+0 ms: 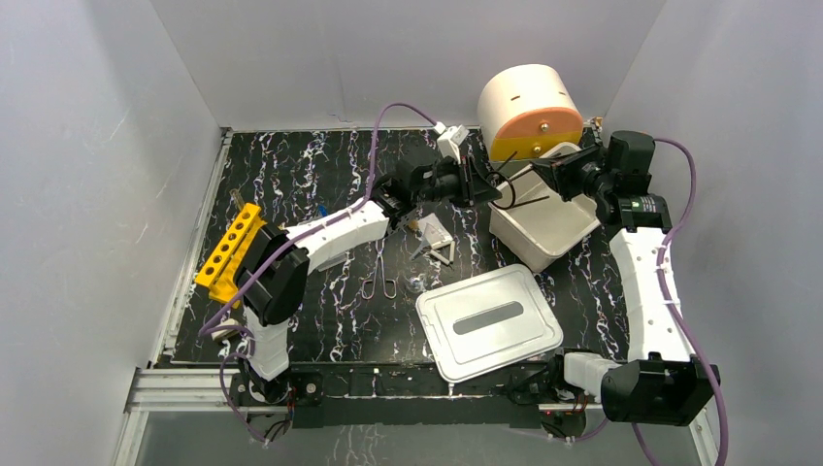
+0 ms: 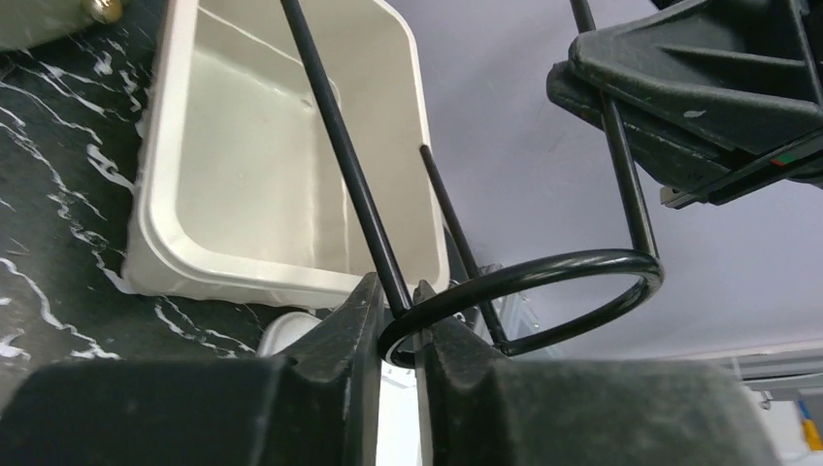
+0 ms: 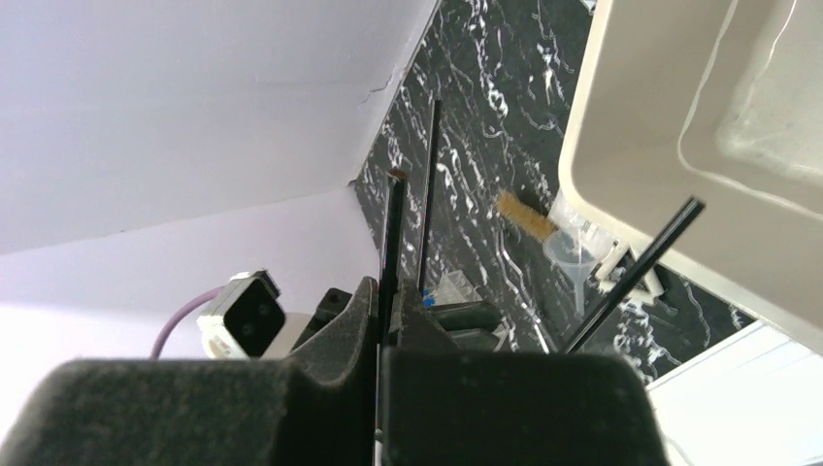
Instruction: Organize the chemistry lab equipment
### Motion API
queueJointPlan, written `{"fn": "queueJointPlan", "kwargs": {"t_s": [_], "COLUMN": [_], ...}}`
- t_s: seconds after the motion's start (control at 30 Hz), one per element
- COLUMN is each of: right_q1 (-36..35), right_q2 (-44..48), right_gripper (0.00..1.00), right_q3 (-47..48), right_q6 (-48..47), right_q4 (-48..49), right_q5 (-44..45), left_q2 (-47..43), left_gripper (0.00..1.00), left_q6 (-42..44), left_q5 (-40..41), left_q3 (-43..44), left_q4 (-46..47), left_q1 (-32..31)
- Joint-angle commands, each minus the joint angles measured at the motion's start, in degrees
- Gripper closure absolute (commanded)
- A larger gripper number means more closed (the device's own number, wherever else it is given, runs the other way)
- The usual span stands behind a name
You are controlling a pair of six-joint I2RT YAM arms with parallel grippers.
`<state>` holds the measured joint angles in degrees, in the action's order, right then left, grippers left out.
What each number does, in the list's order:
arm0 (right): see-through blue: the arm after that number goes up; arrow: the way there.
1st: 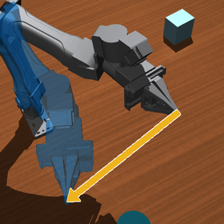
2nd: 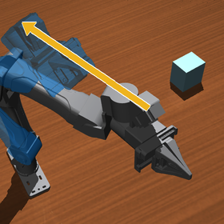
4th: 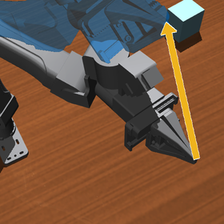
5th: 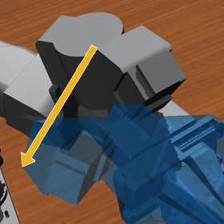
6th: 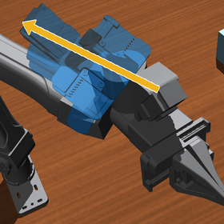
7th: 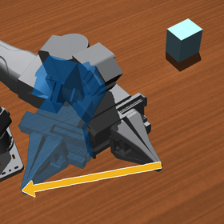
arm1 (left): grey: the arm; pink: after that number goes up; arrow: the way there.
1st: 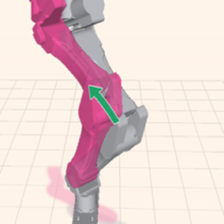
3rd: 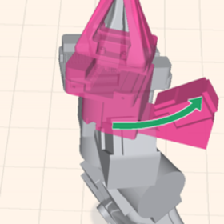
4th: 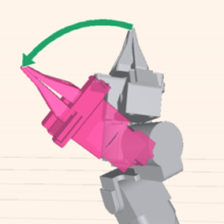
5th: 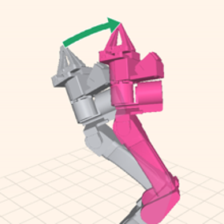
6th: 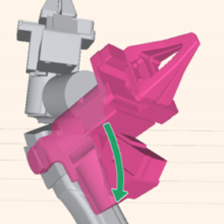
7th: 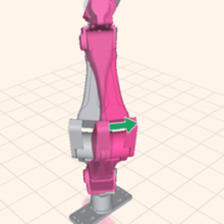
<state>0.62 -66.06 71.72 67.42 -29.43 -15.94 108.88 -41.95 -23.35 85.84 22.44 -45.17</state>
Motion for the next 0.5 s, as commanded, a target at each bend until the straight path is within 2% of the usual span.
{"fn": "queueJointPlan", "kwargs": {"t_s": [0.0, 0.07, 0.1, 0.13, 0.2, 0.3, 0.4, 0.47], "right_q1": [-0.10, -0.10, -0.10, -0.10, -0.10, -0.10, -0.09, -0.09], "right_q2": [2.34, 3.10, 3.54, 3.97, 4.98, 6.18, 7.14, 7.08], "right_gripper": [1.00, 1.00, 0.94, 0.86, 0.59, 0.37, 0.25, 0.22], "right_q3": [-0.49, -1.85, -2.58, -3.76, -5.51, -6.52, -5.99, -5.70], "right_q6": [0.04, -2.16, -4.13, -7.18, -11.64, -18.07, -23.99, -27.40], "right_q4": [1.46, 2.12, 3.00, 4.18, 6.17, 8.72, 10.41, 10.61], "right_q5": [0.36, 2.02, 2.85, 2.77, 1.78, -0.35, -3.43, -5.85], "left_q2": [-2.95, -3.44, -3.33, -3.07, -2.17, -1.40, -0.59, -0.13], "left_gripper": [1.00, 1.00, 1.00, 1.00, 1.00, 1.00, 1.00, 1.00], "left_q6": [-2.48, -2.42, -2.29, -2.10, -2.16, -3.84, -4.54, -4.57], "left_q5": [2.97, 3.80, 4.29, 4.74, 5.09, 4.66, 4.75, 4.15], "left_q3": [-1.11, -0.52, 0.60, 2.10, 5.71, 7.72, 10.09, 10.98], "left_q4": [4.29, 2.16, -0.25, -2.96, -8.03, -11.04, -13.83, -14.11], "left_q1": [0.32, 0.29, 0.29, 0.26, 0.32, 0.30, 0.27, 0.42]}}
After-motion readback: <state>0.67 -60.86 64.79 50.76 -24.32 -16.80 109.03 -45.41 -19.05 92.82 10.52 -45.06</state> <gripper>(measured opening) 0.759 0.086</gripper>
